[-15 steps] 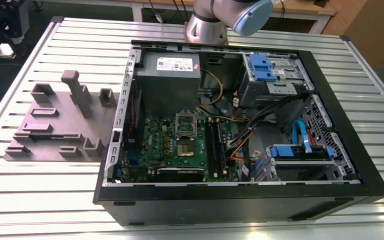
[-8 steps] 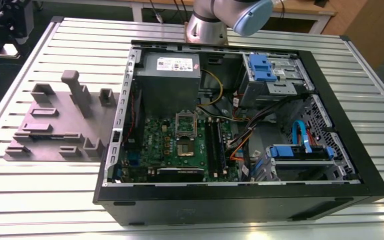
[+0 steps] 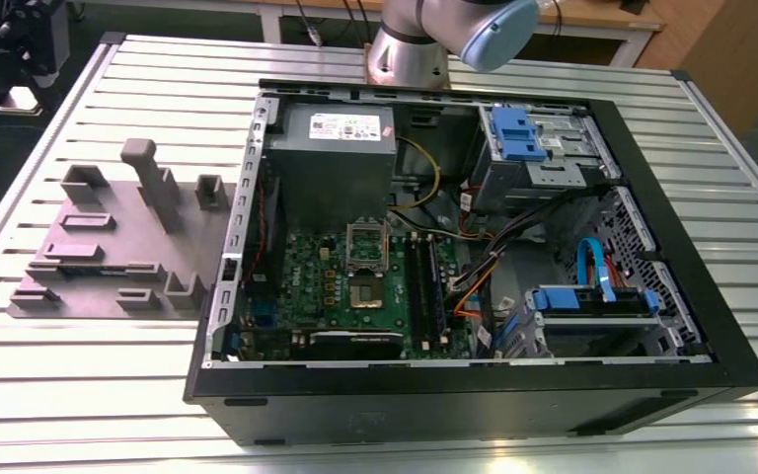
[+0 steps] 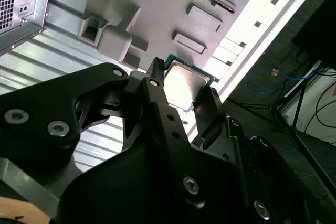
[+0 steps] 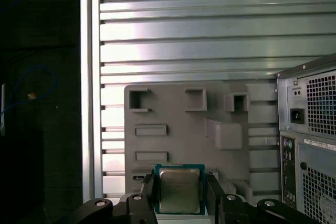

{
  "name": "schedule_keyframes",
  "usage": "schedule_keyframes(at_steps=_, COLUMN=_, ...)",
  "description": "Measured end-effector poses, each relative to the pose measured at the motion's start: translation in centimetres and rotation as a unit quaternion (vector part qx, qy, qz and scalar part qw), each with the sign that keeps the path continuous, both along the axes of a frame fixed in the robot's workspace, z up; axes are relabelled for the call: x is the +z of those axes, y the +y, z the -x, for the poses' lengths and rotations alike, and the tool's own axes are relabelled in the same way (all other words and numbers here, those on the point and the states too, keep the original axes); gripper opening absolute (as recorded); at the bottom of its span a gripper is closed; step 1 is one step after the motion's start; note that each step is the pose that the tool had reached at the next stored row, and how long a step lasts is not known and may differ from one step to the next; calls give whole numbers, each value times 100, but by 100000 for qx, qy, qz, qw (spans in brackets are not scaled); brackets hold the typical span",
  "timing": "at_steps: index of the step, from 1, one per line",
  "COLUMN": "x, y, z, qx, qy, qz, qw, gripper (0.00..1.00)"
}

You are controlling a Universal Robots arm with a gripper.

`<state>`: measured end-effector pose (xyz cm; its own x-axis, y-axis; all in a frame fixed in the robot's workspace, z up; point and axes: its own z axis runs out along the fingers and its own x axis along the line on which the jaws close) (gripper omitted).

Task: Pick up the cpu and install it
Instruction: 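Pick up the cpu and move it towards the insertion slot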

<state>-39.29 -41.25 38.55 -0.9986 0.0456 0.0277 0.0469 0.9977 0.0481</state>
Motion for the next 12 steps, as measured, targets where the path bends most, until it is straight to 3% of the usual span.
schedule_keyframes(at_steps=12, x=0, y=0, z=-34, qx=0, qy=1, qz=0, qw=100000, gripper=47)
